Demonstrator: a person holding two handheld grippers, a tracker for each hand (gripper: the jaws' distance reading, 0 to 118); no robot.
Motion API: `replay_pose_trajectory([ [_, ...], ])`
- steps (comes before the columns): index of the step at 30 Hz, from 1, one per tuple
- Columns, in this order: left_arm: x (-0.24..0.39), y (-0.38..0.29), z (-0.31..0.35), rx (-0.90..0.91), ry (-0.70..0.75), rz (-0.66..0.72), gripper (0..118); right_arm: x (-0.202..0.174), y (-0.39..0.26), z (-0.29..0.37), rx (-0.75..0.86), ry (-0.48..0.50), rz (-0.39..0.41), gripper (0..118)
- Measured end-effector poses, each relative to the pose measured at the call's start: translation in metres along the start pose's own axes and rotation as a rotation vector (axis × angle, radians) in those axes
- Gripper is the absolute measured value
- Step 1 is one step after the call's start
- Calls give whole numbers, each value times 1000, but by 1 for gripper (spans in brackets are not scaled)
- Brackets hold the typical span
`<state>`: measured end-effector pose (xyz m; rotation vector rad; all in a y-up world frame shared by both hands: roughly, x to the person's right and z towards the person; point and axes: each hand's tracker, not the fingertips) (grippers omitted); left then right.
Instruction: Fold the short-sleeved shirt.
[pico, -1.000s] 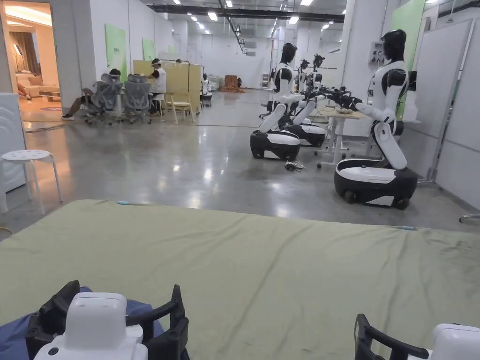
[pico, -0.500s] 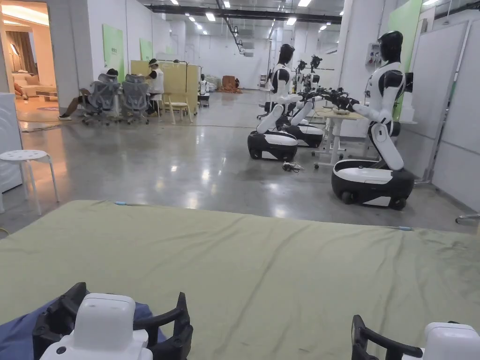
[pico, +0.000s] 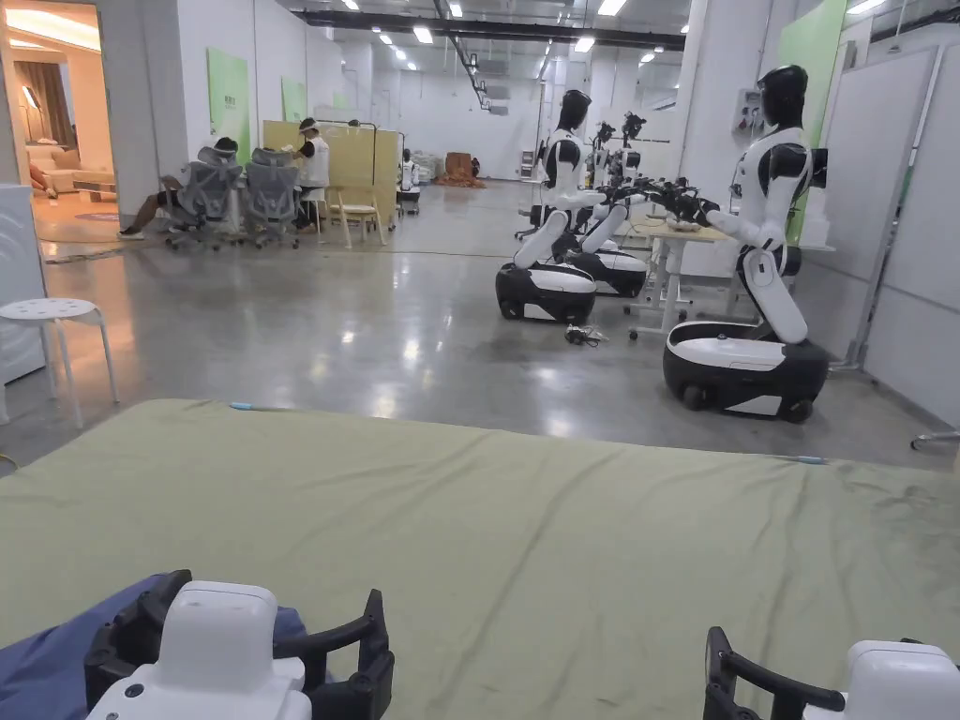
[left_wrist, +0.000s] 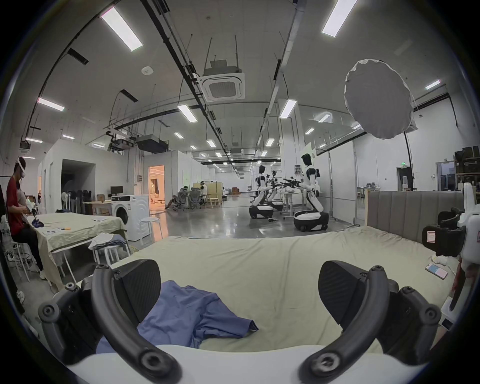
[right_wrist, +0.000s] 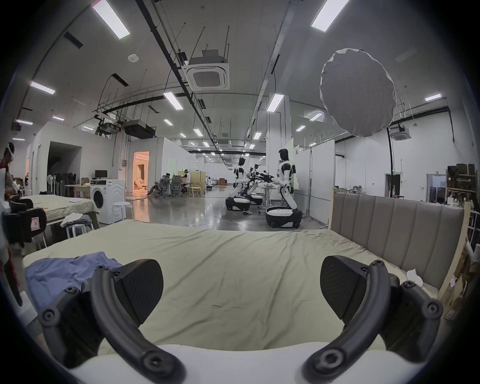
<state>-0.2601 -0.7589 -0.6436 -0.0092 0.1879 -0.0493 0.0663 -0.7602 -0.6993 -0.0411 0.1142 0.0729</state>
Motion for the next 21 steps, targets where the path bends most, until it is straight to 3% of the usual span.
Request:
replay_pose_trajectory([
  [14, 7, 3, 5, 51, 22, -30, 117, 5, -2, 3, -18, 8, -41, 117],
  [16, 7, 5, 7, 54, 21, -15, 115, 6, -2, 4, -23, 15, -44, 107],
  [17, 7, 5, 8, 59, 18, -8, 107, 6, -2, 5, -25, 11, -42, 97],
  [18, 7, 5, 10, 66, 5, -4, 83, 6, -1, 7, -23, 5, -39, 74],
  [19, 8, 7, 11, 69, -8, -5, 27, 5, -1, 9, -18, -2, -38, 35],
  [20, 9, 7, 11, 69, -15, -8, 0, 5, -1, 11, -11, -26, -34, 9],
  [21, 10, 6, 9, 66, -5, -9, 0, 5, -1, 12, -6, -56, -31, 6],
])
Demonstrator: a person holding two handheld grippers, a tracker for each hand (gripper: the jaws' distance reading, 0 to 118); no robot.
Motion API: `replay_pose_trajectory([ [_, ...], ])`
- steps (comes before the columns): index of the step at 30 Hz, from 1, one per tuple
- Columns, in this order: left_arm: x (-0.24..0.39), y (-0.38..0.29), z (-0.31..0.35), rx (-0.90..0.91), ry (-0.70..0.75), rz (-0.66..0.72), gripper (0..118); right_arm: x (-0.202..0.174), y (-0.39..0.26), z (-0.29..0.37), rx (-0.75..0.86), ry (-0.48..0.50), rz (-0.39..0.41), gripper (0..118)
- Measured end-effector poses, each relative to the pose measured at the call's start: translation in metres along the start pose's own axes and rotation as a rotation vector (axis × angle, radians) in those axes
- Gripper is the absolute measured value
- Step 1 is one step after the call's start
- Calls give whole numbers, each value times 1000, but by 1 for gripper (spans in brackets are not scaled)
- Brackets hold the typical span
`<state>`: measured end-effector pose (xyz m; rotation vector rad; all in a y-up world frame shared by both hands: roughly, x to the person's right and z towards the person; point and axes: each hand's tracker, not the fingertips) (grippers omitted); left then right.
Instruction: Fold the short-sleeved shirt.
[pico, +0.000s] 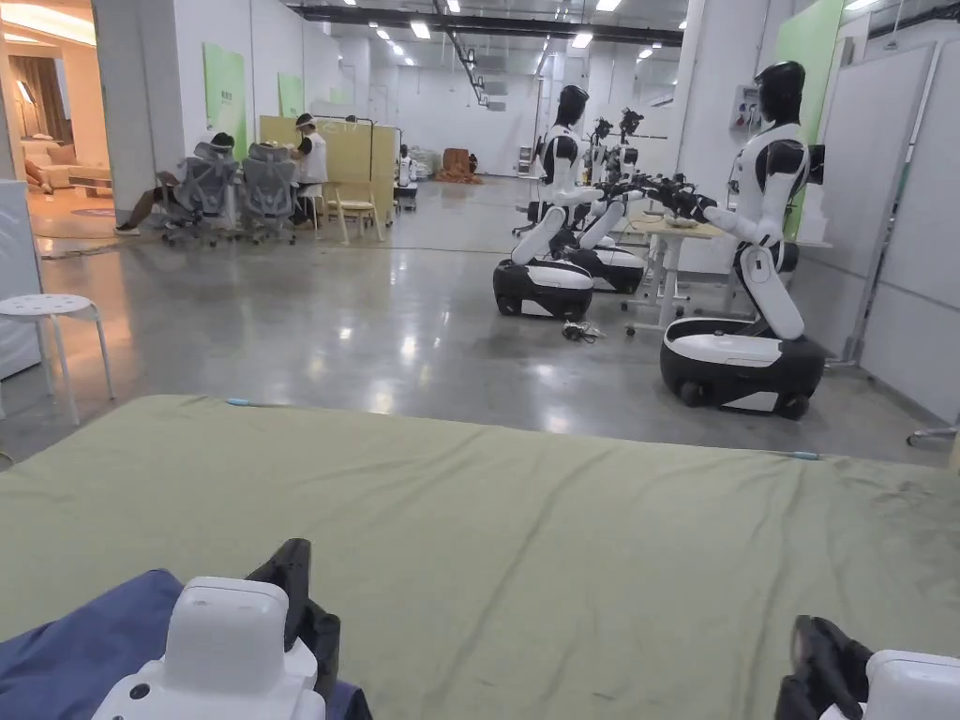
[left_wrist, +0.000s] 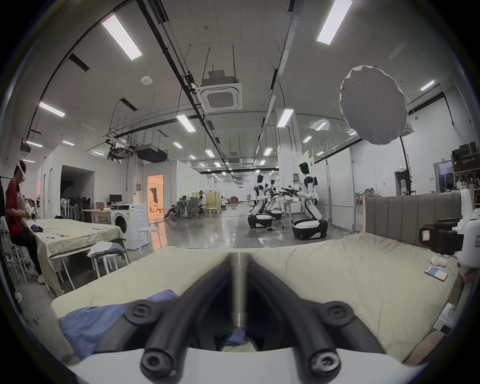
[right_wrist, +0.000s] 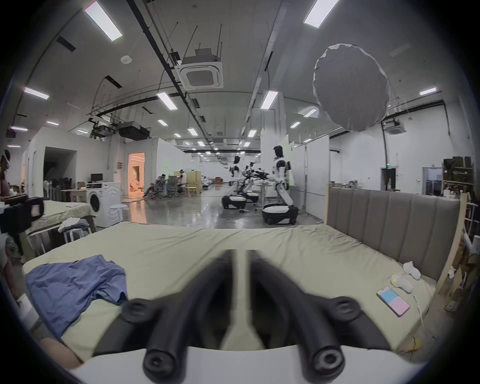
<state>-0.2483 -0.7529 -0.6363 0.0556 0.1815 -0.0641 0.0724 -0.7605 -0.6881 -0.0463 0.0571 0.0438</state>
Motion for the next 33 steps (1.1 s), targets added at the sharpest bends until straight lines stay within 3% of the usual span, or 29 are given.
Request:
replay_pose_trajectory([
  [3, 1, -1, 0, -21, -40, 22, 0, 5, 0, 4, 6, 24, -27, 5],
  [10, -21, -10, 12, -32, 12, 22, 0, -12, -4, 0, -22, 64, 9, 5],
  [16, -90, -23, 50, -56, 264, -31, 0, -95, -7, -9, -38, 334, 97, 5],
  [20, -142, -34, 79, -107, 399, 19, 0, -161, -1, -7, -46, 519, 51, 5],
  [24, -182, -50, 106, -164, 520, 25, 0, -214, 2, -1, -48, 651, 66, 5],
  [28, -205, -67, 112, -200, 557, 80, 0, -240, 2, 4, -52, 693, 73, 5],
  [33, -209, -83, 72, -244, 505, 40, 0, -229, -7, -14, -94, 687, 98, 5],
])
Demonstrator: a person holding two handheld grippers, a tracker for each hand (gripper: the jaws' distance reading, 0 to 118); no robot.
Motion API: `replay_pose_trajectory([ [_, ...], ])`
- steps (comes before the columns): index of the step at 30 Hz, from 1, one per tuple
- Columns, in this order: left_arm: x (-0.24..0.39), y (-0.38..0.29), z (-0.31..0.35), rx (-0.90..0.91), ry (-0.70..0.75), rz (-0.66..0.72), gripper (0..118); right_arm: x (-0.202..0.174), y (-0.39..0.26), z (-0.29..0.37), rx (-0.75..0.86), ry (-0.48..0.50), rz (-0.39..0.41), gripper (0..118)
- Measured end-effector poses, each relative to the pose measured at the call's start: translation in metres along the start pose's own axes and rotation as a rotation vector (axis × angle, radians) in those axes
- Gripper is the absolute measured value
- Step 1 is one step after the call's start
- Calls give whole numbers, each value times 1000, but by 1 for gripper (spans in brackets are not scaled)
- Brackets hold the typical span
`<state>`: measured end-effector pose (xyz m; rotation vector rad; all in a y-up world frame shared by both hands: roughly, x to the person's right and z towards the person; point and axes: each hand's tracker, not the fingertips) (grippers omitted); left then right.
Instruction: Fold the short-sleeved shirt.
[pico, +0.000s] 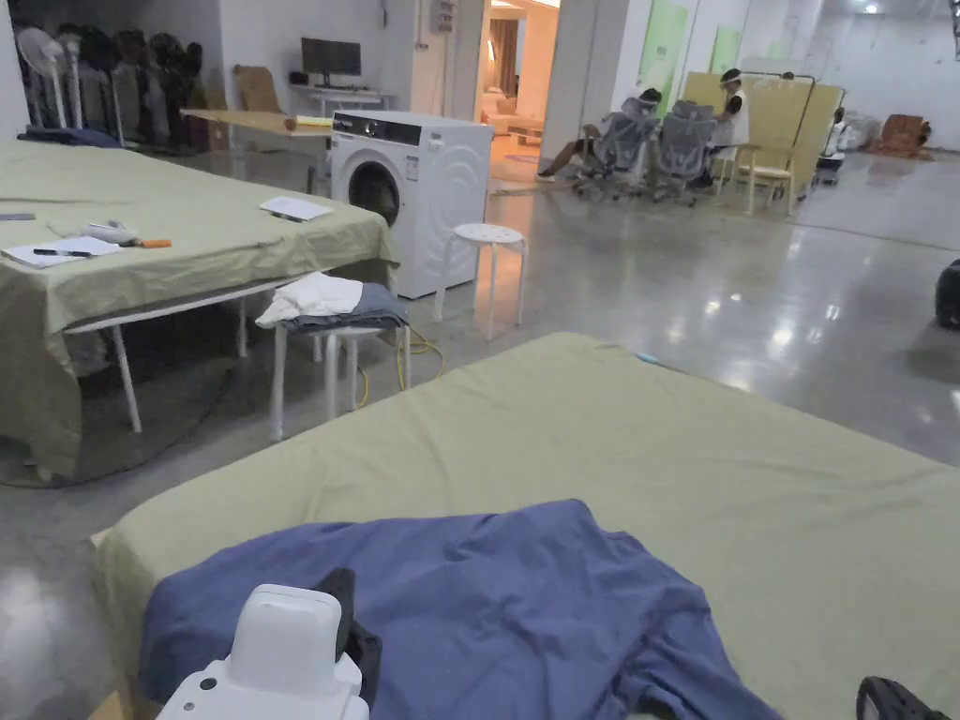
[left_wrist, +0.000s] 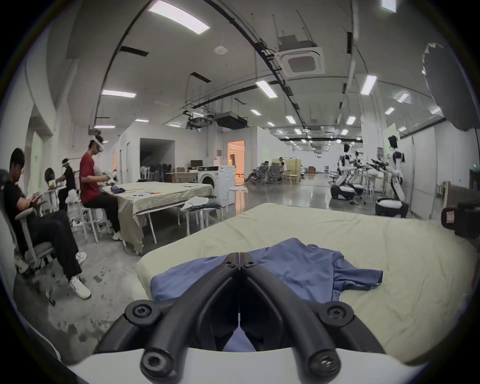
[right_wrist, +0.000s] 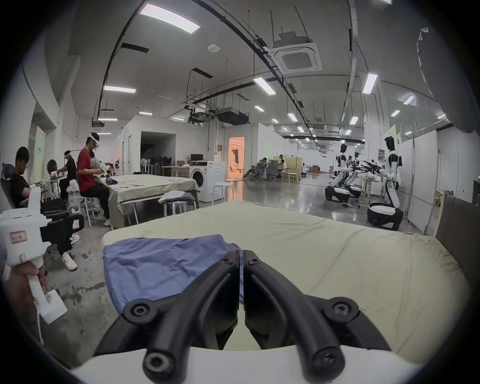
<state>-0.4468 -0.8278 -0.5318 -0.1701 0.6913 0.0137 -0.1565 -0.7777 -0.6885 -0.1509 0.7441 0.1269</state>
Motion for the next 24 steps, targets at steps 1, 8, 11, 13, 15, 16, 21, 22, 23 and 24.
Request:
replay_pose_trajectory([
  [1, 7, 0, -9, -9, -19, -29, 0, 6, -1, -1, -10, -11, 1, 5],
  [8, 77, 19, -143, -224, -318, -45, 0, 68, -20, -23, -81, -135, -21, 5],
  [11, 118, 1, -216, -400, -384, -59, 0, 89, -32, -37, -129, -163, -52, 5],
  [13, 141, -21, -251, -495, -399, -98, 0, 99, -41, -44, -155, -177, -38, 5],
  [15, 155, -33, -273, -561, -411, -101, 0, 107, -49, -50, -177, -189, -26, 5],
  [16, 159, -36, -279, -581, -432, -83, 0, 111, -53, -52, -185, -191, -26, 5],
  [21, 179, -50, -284, -604, -454, -62, 51, 127, -70, -60, -224, -191, -40, 5],
  [22, 183, -51, -286, -611, -462, -55, 99, 129, -71, -62, -230, -187, -43, 5],
  [23, 189, -53, -290, -666, -474, -66, 118, 130, -73, -62, -234, -185, -43, 5],
  [24, 193, -52, -288, -666, -478, -72, 114, 129, -73, -62, -235, -184, -43, 5],
])
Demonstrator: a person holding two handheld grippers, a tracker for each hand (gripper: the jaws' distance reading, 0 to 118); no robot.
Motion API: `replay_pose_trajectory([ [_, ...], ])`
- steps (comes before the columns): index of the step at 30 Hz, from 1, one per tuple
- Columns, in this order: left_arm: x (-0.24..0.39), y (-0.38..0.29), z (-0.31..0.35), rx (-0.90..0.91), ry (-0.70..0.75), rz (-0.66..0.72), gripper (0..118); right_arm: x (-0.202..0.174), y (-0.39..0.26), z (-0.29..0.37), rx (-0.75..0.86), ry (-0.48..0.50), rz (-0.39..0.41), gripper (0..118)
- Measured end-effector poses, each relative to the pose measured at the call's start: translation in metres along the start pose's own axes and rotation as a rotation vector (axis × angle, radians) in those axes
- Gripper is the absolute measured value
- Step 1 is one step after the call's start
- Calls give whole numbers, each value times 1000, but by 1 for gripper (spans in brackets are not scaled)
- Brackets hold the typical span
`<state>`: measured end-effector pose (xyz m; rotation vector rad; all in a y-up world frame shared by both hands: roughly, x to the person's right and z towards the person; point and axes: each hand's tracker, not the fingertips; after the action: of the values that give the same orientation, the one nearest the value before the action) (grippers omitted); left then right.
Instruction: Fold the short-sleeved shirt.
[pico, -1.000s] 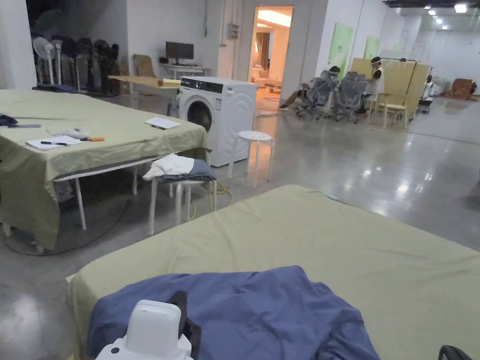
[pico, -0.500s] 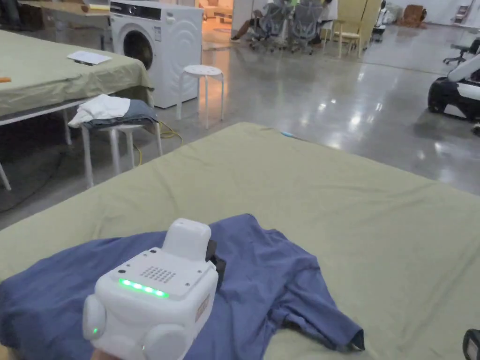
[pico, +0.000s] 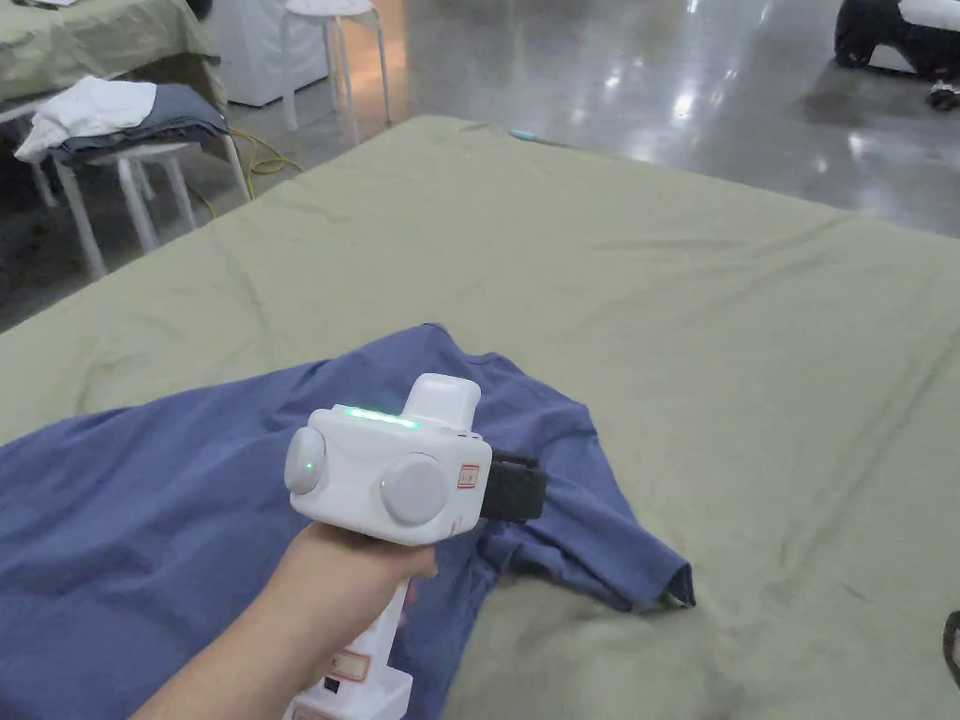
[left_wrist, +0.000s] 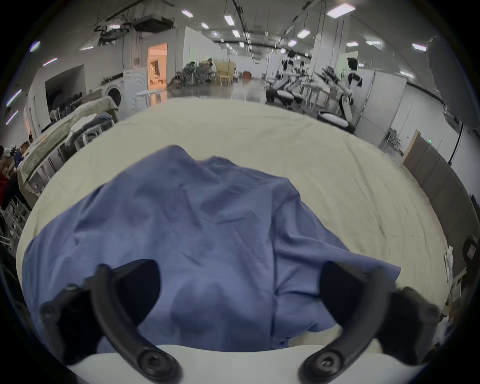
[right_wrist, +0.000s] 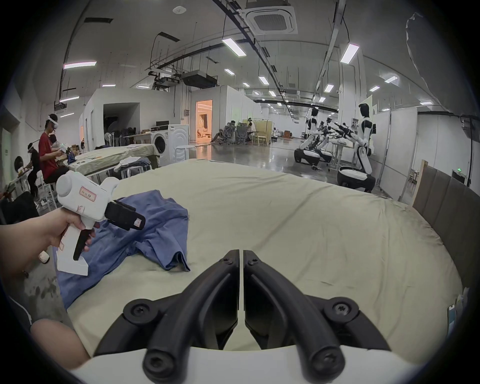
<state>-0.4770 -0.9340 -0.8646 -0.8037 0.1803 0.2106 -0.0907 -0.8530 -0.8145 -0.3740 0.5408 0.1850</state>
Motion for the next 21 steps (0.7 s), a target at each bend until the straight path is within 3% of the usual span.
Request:
replay_pose_trajectory([
  [5, 19, 9, -28, -63, 106, -77, 110, 2, 0, 8, 4, 13, 1, 5],
  [6, 20, 11, -34, -104, 113, -83, 87, 3, 0, 10, 4, 14, 6, 5],
  [7, 20, 10, -36, -89, 99, -76, 12, 4, -1, 12, 4, 10, 13, 5],
  [8, 21, 10, -39, -89, 93, -73, 0, 3, 1, 12, 4, 6, 20, 5],
  [10, 23, 9, -41, -93, 129, -65, 0, 6, 0, 14, -1, 3, 28, 5],
  [13, 35, 2, -39, -85, 149, -182, 0, 9, -2, 9, -9, -15, 17, 5],
  [17, 25, 17, -7, -23, 10, 10, 0, 14, 5, 7, -6, -46, -35, 5],
  [21, 39, 39, 36, 58, 14, -72, 0, 21, 16, 20, 30, -62, -70, 5],
])
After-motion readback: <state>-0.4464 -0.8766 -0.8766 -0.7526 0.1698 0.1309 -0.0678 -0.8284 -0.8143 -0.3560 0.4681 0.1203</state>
